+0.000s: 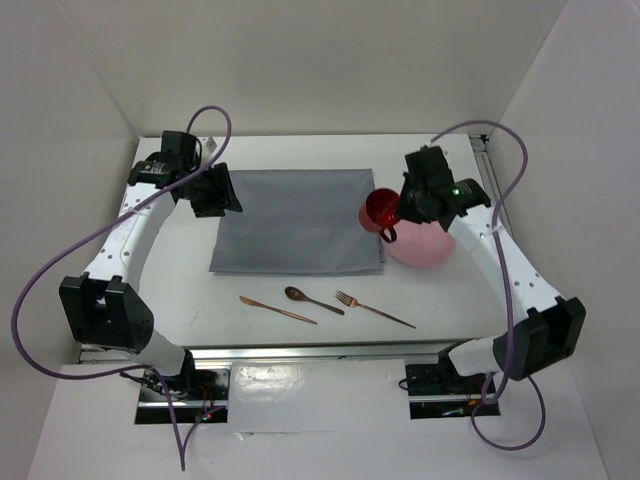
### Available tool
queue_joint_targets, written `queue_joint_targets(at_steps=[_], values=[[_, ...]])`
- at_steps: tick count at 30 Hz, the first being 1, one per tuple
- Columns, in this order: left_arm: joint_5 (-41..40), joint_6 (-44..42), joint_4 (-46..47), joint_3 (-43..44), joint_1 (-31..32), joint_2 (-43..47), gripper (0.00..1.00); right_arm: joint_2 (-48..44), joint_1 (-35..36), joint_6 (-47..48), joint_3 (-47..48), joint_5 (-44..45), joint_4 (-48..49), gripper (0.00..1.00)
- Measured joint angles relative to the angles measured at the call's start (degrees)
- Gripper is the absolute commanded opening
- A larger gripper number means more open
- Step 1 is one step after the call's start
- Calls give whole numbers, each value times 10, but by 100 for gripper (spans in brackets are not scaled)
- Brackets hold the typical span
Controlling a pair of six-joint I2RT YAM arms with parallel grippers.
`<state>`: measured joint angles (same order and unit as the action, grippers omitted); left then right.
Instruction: Set the dinner table for one person
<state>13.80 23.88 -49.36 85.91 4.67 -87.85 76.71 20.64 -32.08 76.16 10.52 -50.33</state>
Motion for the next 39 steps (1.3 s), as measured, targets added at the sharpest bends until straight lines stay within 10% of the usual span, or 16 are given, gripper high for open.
queue_joint_targets(at_steps=[16, 30, 35, 39], values=[[-7, 18, 6, -68, 9, 45, 61, 539, -16, 46, 454, 24, 28, 0], [-6, 18, 10, -107, 11, 52, 62, 579, -45, 44, 479, 23, 36, 1], [-7, 17, 11, -109, 12, 52, 62, 588, -55, 36, 482, 3, 49, 73], [-9, 16, 11, -110, 17, 54, 64, 581, -54, 38, 477, -14, 67, 80]])
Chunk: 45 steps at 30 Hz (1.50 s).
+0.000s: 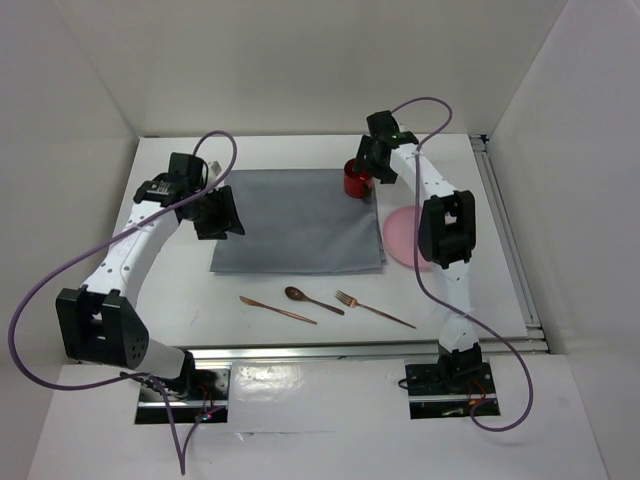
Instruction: Set the dinner table for one person
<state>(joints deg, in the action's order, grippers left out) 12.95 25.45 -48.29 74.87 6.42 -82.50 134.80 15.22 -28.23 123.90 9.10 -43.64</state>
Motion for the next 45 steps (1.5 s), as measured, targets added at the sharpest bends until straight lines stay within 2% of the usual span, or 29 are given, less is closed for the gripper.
queue_joint_targets(at_steps=[2, 4, 8, 9, 11, 15, 20, 22, 30, 33, 37, 39, 45], values=[[-2, 0, 0, -1, 5, 4, 65, -25, 0, -2, -24, -2, 11, 80], [-3, 0, 0, -3, 11, 12, 65, -83, 0, -5, -87, 6, 32, 79], [-11, 0, 2, -3, 21, 24, 68, -278, -8, -11, -269, 22, 74, 79], [-14, -1, 3, -3, 26, 27, 73, -332, -16, -15, -313, 19, 89, 79], [-24, -3, 4, -4, 34, 31, 82, -432, -45, -28, -387, 11, 90, 79], [-50, -11, 10, -9, 61, 34, 82, -572, -140, -80, -548, 0, 102, 77], [-63, -10, 21, -47, 85, 34, 81, -609, -216, -146, -749, -40, 93, 72], [-63, -10, 21, -57, 90, 34, 81, -610, -237, -158, -791, -64, 91, 72], [-72, -7, 24, -61, 103, 34, 80, -553, -257, -177, -803, -102, 157, 71], [-75, 1, 26, -63, 105, 37, 80, -523, -257, -182, -807, -115, 192, 61], [-78, 4, 26, -63, 109, 37, 80, -490, -257, -189, -811, -121, 217, 16], [-78, 4, 25, -63, 112, 37, 80, -492, -257, -199, -812, -122, 222, 0], [-73, 5, 26, -64, 116, 37, 80, -580, -259, -197, -811, -82, 200, 0]])
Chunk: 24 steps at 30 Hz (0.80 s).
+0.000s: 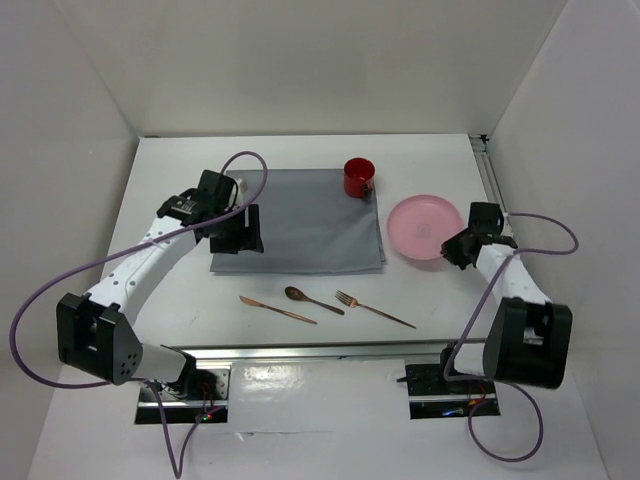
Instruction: Set the dinner table for one person
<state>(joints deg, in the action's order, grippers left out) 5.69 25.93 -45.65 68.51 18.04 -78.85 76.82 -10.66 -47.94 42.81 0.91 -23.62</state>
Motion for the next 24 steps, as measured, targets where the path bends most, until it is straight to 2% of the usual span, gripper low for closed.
queue_joint_targets(at_steps=[3, 5, 7, 9, 13, 16, 18, 24], values=[[-5, 9, 1, 0, 2, 0, 86, -76, 4, 20, 16, 26, -29, 0], [-18, 15, 1, 0, 2, 0, 94, -108, 16, 38, 45, 39, -42, 0], [-41, 28, 2, 0, 6, 3, 100, -114, 46, 56, 94, 43, -50, 0], [-74, 46, 3, -2, 7, 11, 100, -102, 93, 69, 143, 41, -48, 0], [-143, 89, -7, -9, 8, 42, 100, -8, 229, 98, 246, 12, -46, 0], [-168, 107, -10, -13, 2, 80, 100, 93, 300, 113, 311, -28, -42, 0], [-169, 117, -12, -14, -7, 107, 100, 169, 334, 119, 347, -57, -39, 0], [-158, 118, -12, -17, -21, 143, 100, 324, 352, 111, 421, -104, -46, 0]])
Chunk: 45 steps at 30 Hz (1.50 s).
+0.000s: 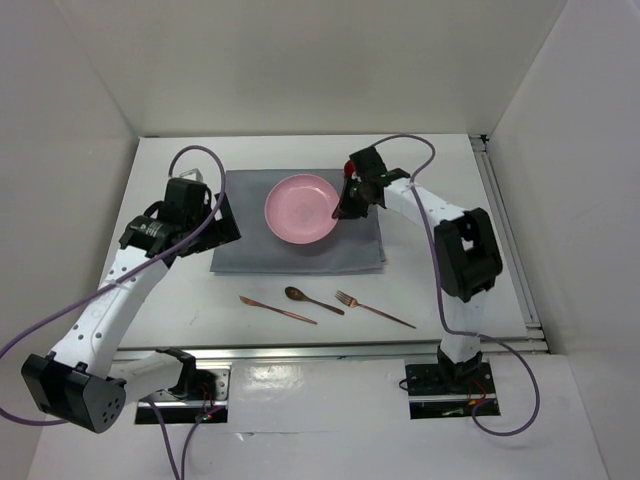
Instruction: Set the dinner table for one person
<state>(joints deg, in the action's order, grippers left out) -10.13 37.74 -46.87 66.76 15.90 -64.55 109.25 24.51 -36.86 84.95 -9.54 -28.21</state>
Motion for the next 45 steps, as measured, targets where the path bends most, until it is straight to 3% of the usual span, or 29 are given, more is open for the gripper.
queue_joint_targets(at_steps=[9, 10, 13, 15, 16, 24, 26, 27, 29, 36, 45], values=[[11, -3, -13, -7, -3, -1, 100, 126, 8, -31, 78, -1, 0, 3], [14, -3, -15, -7, -3, -1, 100, 134, 10, -34, 86, 1, 0, 10], [19, -3, -16, -9, -3, 0, 100, 149, 17, -49, 97, 10, 0, 47], [24, -3, -17, -12, -3, 0, 100, 150, 23, -53, 99, 18, -2, 61], [26, -3, -18, -14, -3, 0, 100, 150, 26, -53, 100, 22, -3, 63], [23, 2, -20, -55, 5, 0, 89, 108, 61, -54, 88, 80, -11, 64], [17, 17, -21, -80, 23, 0, 82, 56, 72, -50, 63, 103, -21, 64], [14, 30, -22, -95, 37, -1, 72, 24, 76, -47, 51, 116, -27, 64], [17, 67, -18, -129, 68, -2, 66, -49, 83, -39, 19, 138, -27, 64], [55, 251, -7, -178, 156, -75, 69, -272, 60, -22, -88, 185, -36, 64], [62, 424, 22, -113, 256, -229, 69, -303, 26, 5, -115, 194, -63, 64]])
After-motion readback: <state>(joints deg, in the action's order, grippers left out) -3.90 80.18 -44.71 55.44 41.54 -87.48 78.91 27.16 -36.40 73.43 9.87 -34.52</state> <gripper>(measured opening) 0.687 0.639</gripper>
